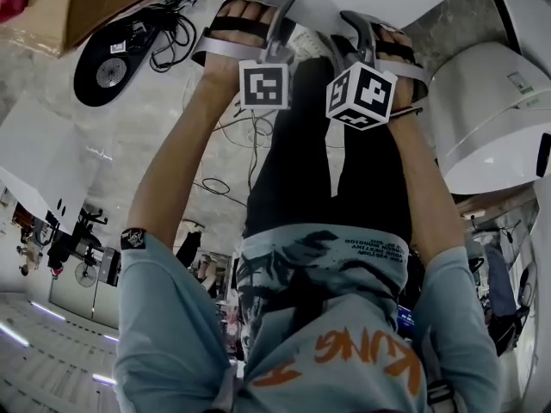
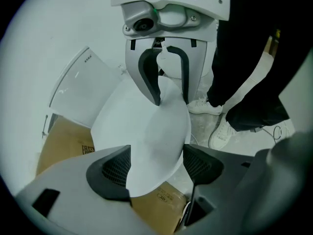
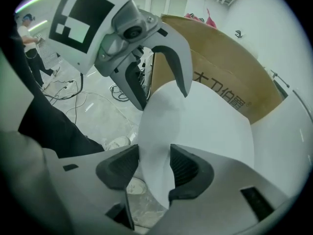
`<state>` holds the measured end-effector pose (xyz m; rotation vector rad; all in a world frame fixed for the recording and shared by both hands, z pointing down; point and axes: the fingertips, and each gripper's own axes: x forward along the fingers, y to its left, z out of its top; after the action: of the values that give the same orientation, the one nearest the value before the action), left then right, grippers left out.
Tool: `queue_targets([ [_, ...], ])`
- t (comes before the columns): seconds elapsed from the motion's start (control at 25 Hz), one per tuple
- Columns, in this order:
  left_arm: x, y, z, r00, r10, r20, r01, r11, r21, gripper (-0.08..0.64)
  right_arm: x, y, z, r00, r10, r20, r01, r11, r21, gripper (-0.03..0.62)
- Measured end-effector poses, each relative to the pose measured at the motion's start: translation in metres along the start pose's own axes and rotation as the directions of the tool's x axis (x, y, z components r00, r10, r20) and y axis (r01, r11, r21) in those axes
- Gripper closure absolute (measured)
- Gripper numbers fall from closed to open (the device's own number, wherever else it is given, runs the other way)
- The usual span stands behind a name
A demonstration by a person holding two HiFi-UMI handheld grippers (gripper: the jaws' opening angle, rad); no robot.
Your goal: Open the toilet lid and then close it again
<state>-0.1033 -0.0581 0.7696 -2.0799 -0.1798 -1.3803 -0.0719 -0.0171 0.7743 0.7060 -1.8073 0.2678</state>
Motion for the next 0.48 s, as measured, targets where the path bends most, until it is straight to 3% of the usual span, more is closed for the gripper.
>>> queue_targets([
  [0.24, -0.02, 0.022, -0.001, 0.994, 0.109, -0.029, -0.103, 0.983, 0.149, 0.239, -0.036, -0.005, 0.013, 0.999, -0.032, 0.037, 0.033, 0.999, -0.025, 0.422],
  [0.4, -0.049, 0.041, 0.01, 0.99, 0.141, 0.007, -0.141, 0.981, 0.136, 0.254, -0.07, -0.013, 0.021, 0.996, -0.065, 0.067, 0.068, 0.997, -0.037, 0.432],
  [0.48, -0.065, 0.056, 0.017, 0.98, 0.195, 0.042, -0.199, 0.973, 0.12, 0.315, -0.088, -0.023, 0.026, 0.992, -0.097, 0.077, 0.099, 0.995, -0.023, 0.434],
])
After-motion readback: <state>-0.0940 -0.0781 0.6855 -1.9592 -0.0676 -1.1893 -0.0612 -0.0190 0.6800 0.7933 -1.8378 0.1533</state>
